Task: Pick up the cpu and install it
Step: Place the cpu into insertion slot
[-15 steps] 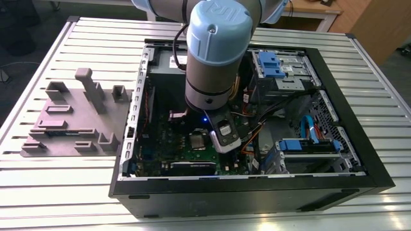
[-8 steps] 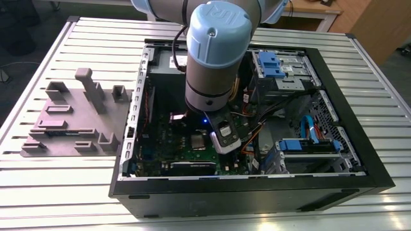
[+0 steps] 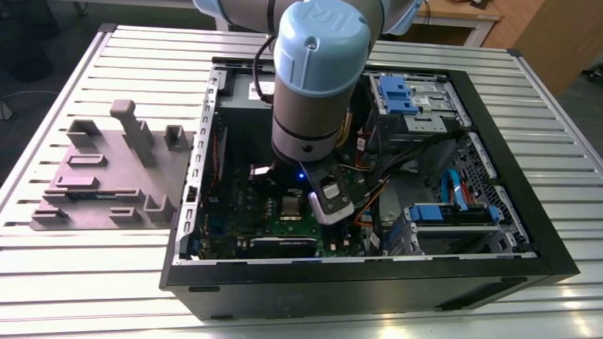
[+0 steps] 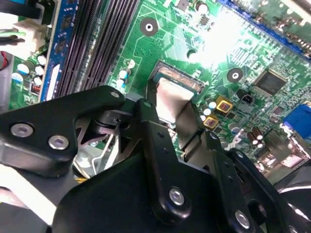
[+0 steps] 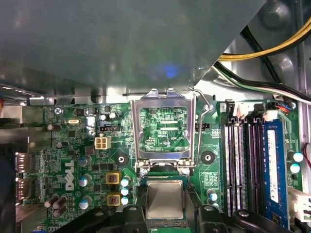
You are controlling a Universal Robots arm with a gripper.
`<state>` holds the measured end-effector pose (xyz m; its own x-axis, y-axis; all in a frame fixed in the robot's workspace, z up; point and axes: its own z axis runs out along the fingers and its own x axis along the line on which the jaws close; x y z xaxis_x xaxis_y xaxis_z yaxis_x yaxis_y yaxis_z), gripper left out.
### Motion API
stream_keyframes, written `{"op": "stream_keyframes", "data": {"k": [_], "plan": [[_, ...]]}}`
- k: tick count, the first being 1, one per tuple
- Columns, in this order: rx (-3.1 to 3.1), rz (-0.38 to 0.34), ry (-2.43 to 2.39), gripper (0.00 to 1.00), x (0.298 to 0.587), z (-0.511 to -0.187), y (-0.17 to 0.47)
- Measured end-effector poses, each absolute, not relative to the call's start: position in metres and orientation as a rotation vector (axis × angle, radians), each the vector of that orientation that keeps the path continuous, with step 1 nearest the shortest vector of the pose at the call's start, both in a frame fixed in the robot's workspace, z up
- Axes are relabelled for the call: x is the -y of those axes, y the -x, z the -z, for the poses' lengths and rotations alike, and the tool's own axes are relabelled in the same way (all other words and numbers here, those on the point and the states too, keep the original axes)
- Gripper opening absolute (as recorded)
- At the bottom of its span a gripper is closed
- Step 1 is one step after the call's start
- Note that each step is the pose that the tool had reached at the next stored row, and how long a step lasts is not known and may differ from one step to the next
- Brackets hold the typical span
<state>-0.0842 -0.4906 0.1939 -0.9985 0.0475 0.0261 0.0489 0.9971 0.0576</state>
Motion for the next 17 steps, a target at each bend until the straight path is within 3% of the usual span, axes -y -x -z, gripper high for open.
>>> {"op": "stream_keyframes", "data": {"k": [9,11,17], "plan": [[3.115,0.090,0.078,0.44,0.4920,-0.1930,0.0842],[3.115,0.089,0.077,0.36,0.4921,-0.1931,0.0841],[3.115,0.091,0.073,0.34,0.4928,-0.1930,0.0844]]}}
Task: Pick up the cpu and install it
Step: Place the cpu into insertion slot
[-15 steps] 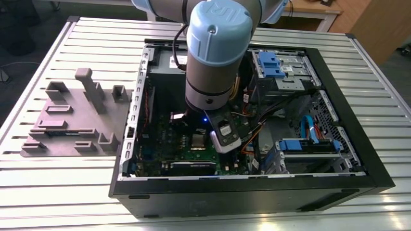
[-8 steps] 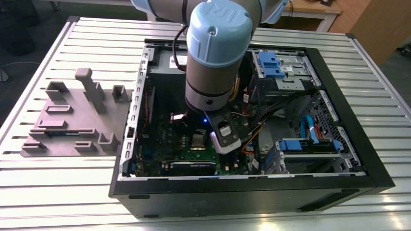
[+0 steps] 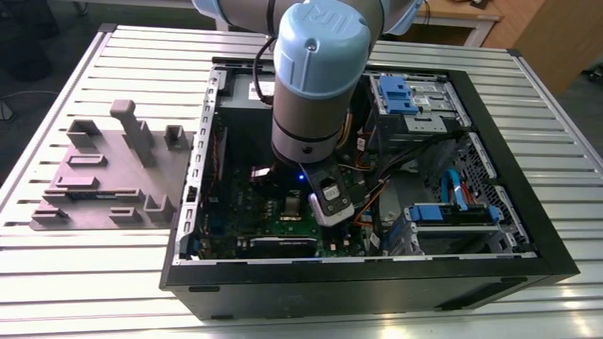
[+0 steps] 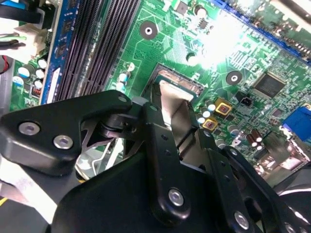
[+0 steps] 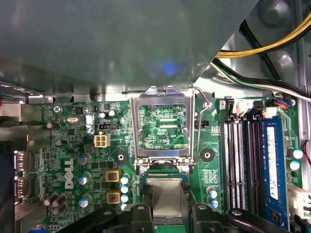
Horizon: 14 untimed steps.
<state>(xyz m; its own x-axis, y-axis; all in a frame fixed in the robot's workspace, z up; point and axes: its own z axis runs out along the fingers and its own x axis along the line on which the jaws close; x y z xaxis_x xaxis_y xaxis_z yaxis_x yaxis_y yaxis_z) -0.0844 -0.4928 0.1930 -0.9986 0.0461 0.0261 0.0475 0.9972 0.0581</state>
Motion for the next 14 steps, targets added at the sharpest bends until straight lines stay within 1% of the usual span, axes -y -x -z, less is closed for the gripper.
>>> {"op": "stream_keyframes", "data": {"k": [9,10,14], "plan": [[3.115,0.092,0.072,0.35,0.4932,-0.1930,0.0844],[3.115,0.092,0.072,0.41,0.4933,-0.1930,0.0844],[3.115,0.091,0.068,0.41,0.4934,-0.1937,0.0846]]}}
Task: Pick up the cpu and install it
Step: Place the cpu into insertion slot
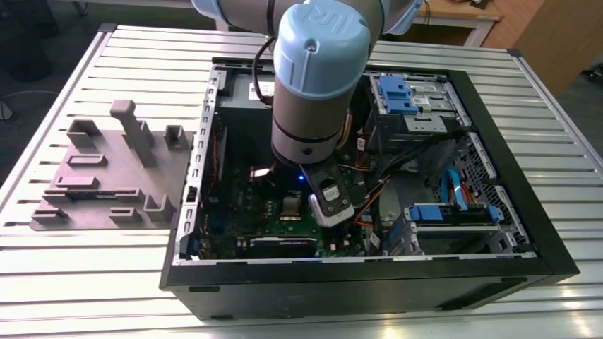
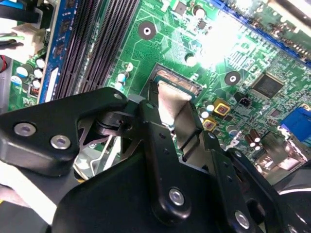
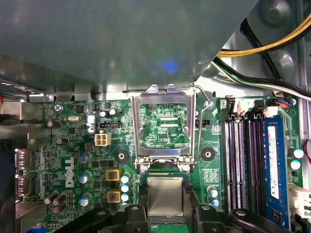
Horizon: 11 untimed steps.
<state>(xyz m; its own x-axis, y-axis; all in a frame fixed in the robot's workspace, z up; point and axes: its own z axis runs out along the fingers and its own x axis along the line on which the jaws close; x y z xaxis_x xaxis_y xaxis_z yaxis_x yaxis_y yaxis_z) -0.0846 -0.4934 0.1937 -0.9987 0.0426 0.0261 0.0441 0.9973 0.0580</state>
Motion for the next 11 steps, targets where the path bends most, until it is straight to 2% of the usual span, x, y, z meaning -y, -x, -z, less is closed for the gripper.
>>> {"op": "stream_keyframes", "data": {"k": [4,5,11], "plan": [[3.115,0.091,0.067,0.42,0.4934,-0.1938,0.0846],[3.115,0.091,0.067,0.48,0.4934,-0.1938,0.0847],[3.114,0.113,0.066,0.48,0.4934,-0.1906,0.0847]]}}
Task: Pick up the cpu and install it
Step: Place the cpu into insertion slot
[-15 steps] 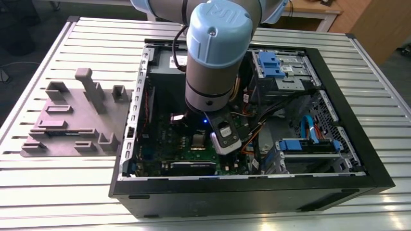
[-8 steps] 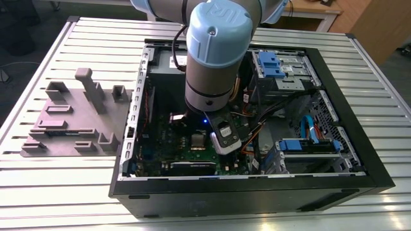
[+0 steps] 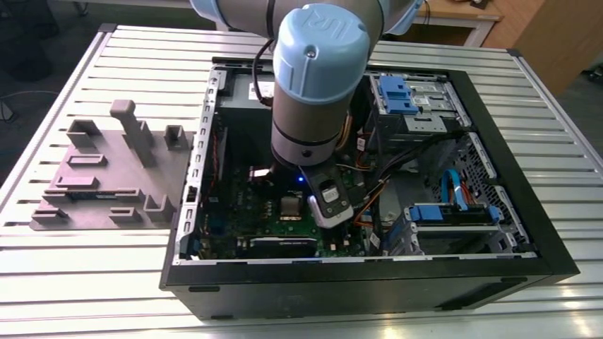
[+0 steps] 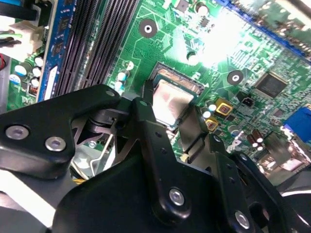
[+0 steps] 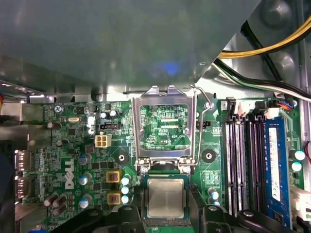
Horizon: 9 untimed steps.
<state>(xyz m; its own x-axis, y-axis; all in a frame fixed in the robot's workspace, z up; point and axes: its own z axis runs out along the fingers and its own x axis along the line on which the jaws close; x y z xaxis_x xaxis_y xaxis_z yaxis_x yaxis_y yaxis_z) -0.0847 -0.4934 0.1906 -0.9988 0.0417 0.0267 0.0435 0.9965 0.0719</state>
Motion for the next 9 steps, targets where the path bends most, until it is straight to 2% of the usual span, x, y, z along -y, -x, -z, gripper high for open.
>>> {"op": "stream_keyframes", "data": {"k": [3,5,9], "plan": [[3.113,0.120,0.067,0.48,0.4935,-0.1900,0.0848],[3.113,0.121,0.066,0.44,0.4939,-0.1899,0.0848],[3.113,0.122,0.062,0.44,0.4955,-0.1910,0.0853]]}}
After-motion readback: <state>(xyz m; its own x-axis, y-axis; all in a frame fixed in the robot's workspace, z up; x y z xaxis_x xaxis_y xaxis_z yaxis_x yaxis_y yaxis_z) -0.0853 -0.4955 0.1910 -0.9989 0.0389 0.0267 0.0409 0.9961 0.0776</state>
